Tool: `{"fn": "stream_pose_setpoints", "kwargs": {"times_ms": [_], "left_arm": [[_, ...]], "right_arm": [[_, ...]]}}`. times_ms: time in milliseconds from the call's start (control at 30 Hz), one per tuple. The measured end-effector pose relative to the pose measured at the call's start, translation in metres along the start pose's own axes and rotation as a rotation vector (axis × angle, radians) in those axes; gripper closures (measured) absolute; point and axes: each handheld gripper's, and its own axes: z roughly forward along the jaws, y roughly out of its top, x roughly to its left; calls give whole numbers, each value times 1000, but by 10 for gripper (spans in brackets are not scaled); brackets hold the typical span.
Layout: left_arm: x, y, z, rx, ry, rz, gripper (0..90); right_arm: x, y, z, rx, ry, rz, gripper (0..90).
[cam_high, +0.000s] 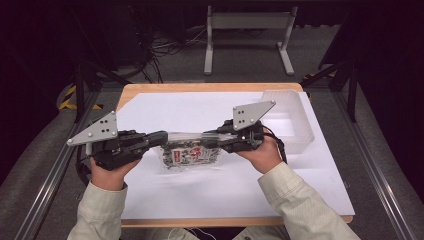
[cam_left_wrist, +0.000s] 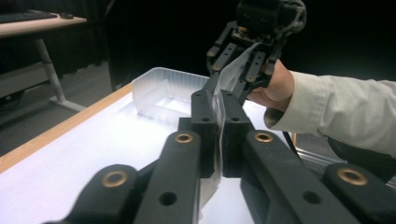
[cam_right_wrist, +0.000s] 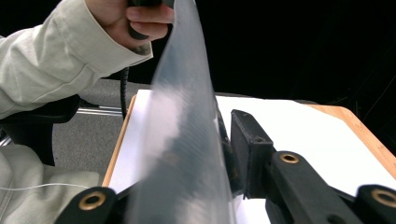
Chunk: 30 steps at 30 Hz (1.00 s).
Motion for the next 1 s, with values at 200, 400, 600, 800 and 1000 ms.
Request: {"fn": "stream_pose_setpoints", "kwargs": {"times_ms": [200, 400, 600, 800, 1000], "left_arm": [[7, -3, -2, -39, 31, -46, 509], [10, -4, -5, -34, 120, -43, 283], [13, -10, -5, -12, 185, -7, 207], [20, -22, -3, 3, 204, 7, 170], [33, -36, -1, 32, 220, -58, 147]], "right_arm": [[6, 8, -1, 18, -27, -4, 761], [1, 8, -12, 15, -70, 26, 762], [-5, 11, -29, 8, -108, 58, 761], [-12, 12, -49, 10, -173, 82, 760], [-21, 10, -76, -4, -257, 125, 761]]}}
